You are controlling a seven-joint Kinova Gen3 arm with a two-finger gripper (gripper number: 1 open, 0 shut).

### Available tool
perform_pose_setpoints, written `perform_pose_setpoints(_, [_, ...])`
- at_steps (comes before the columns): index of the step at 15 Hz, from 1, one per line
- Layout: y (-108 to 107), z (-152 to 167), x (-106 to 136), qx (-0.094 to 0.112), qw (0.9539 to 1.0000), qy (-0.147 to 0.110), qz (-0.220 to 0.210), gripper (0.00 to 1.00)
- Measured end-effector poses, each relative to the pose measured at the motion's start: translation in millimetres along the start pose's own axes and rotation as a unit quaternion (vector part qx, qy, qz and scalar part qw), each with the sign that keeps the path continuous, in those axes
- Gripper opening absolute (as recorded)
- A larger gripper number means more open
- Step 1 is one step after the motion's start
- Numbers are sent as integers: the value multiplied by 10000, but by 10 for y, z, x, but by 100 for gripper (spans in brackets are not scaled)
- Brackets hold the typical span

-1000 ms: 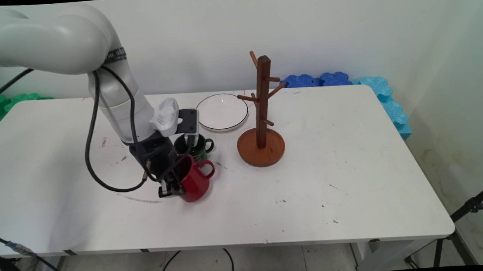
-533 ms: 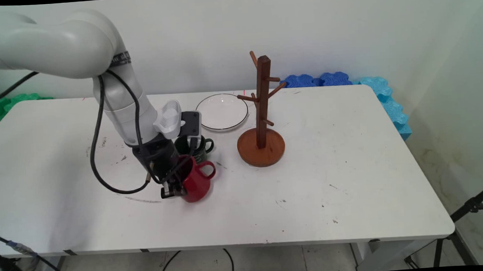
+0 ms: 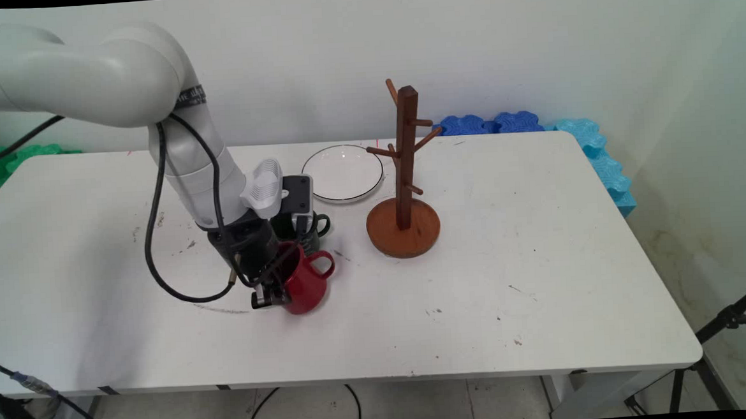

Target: Place the picked object on the table

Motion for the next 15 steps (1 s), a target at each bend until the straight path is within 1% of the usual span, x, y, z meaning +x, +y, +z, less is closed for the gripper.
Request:
perform_pose_setpoints(7, [18,53,5,-36,10000,36,-12,0])
perform_pose_setpoints(8, [20,60,8,-35,10000,53,-20,100])
perform_pose_setpoints(15, [21,87,19,-21,9998,200,4,100])
